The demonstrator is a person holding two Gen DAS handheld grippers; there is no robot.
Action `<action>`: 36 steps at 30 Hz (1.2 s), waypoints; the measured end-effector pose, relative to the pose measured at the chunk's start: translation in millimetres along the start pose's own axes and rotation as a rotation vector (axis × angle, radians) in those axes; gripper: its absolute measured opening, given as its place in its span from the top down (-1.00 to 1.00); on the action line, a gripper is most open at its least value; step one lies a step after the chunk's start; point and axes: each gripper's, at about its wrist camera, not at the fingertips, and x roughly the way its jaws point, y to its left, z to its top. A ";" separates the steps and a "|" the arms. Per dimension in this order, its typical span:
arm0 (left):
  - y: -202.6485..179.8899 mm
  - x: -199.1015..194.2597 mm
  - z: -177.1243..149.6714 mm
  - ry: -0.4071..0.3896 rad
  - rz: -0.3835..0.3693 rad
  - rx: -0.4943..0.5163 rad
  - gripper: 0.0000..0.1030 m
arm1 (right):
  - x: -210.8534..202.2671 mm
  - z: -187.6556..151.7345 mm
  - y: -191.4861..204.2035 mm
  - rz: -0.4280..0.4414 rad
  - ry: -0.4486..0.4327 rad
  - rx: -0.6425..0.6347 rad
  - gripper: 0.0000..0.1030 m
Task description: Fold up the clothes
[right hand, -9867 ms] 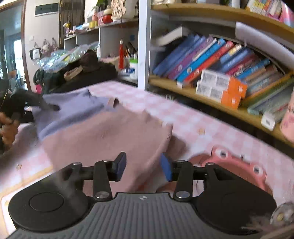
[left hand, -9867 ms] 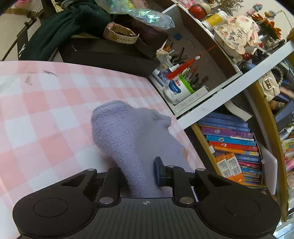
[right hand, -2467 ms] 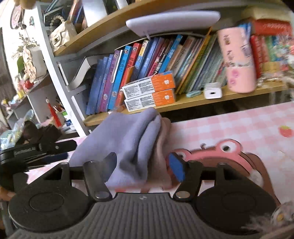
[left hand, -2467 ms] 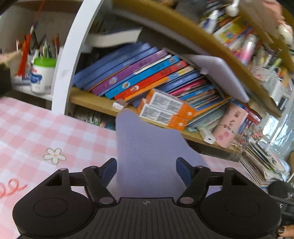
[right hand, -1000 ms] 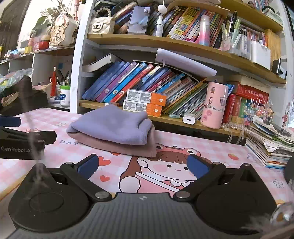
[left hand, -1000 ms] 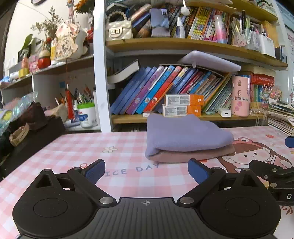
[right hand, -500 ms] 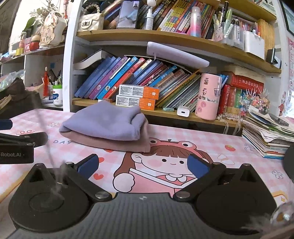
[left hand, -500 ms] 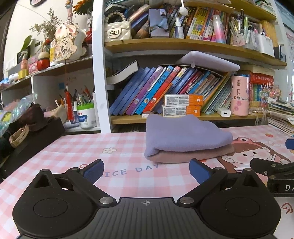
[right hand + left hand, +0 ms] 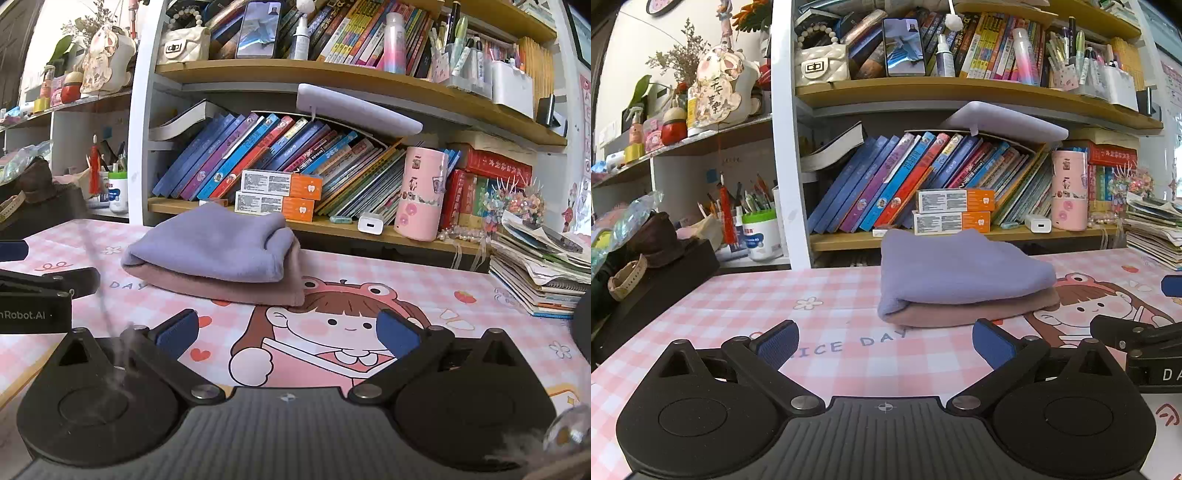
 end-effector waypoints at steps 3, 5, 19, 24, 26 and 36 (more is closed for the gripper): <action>1.0 0.9 -0.2 0.008 0.000 -0.008 -0.97 | -1.3 -0.3 0.6 0.001 -0.005 -0.003 -1.00; 2.6 1.5 -0.4 0.013 0.001 -0.020 -0.97 | -1.7 -0.3 0.5 0.006 -0.009 -0.004 -1.00; 4.0 3.4 -0.4 0.026 0.001 -0.022 -0.97 | -1.1 0.1 2.2 0.007 -0.005 -0.015 -1.00; 1.8 3.6 -0.3 0.027 -0.004 -0.008 -0.98 | 0.5 0.4 1.3 0.009 0.004 -0.008 -1.00; -0.9 2.1 -0.5 0.019 -0.003 0.006 -0.98 | 0.4 0.4 -0.4 0.009 0.005 0.002 -1.00; 0.0 2.8 -0.7 0.024 -0.003 0.002 -1.00 | 1.0 0.4 -1.4 0.003 0.007 0.011 -1.00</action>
